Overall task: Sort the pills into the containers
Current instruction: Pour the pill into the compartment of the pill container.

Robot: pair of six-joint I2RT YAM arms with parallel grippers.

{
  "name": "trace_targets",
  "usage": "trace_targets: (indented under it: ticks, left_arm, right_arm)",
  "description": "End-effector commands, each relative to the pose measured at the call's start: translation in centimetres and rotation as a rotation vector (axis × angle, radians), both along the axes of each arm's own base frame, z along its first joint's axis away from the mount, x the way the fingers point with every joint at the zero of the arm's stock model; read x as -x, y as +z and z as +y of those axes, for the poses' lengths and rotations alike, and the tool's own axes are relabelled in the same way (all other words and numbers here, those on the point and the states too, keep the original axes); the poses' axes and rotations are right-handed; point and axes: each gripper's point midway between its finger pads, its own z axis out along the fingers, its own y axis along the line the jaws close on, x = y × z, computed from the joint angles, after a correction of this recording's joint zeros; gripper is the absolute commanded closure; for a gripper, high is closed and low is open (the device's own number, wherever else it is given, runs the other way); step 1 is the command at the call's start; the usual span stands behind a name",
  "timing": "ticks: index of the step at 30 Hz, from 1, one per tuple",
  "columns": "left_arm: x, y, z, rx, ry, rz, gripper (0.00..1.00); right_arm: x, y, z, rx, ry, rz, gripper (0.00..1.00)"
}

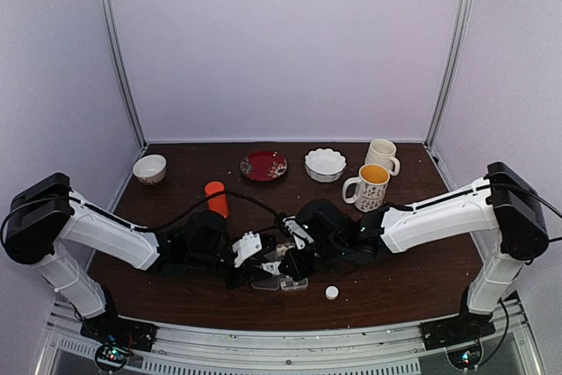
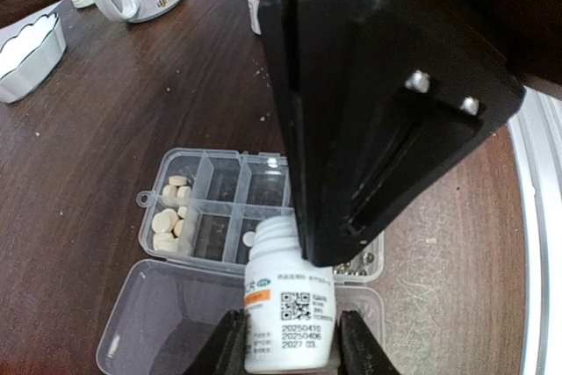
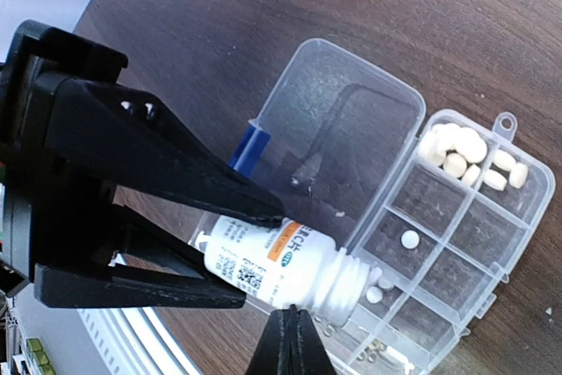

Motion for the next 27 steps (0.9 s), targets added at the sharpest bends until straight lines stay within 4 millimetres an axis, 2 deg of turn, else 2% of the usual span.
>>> trace_targets:
  ticks: [1,4,6,13,27]
  left_arm:
    - [0.2,1.6,-0.9,0.066,-0.025,-0.026,1.00]
    - [0.2,1.7,-0.9,0.067,-0.025,-0.026,1.00]
    - [0.2,1.6,-0.9,0.065,-0.026,-0.025,1.00]
    - [0.4,1.6,-1.0,0.066,-0.032,-0.026,1.00]
    - [0.8,1.6,-2.0,0.055,-0.077,-0.022,1.00]
  right_arm:
    - [-1.0,2.9,-0.1,-0.009,-0.016,-0.063,1.00]
    - [-1.2,4.7,-0.3,-0.047,-0.023,-0.097,1.00]
    - [-1.2,5.2,-0.3,-0.069,-0.024,-0.104,1.00]
    - [-0.8,3.8,-0.1,-0.077,-0.022,-0.068,1.00]
    - [-0.7,3.9,-1.5,-0.081,-0.047,-0.094,1.00]
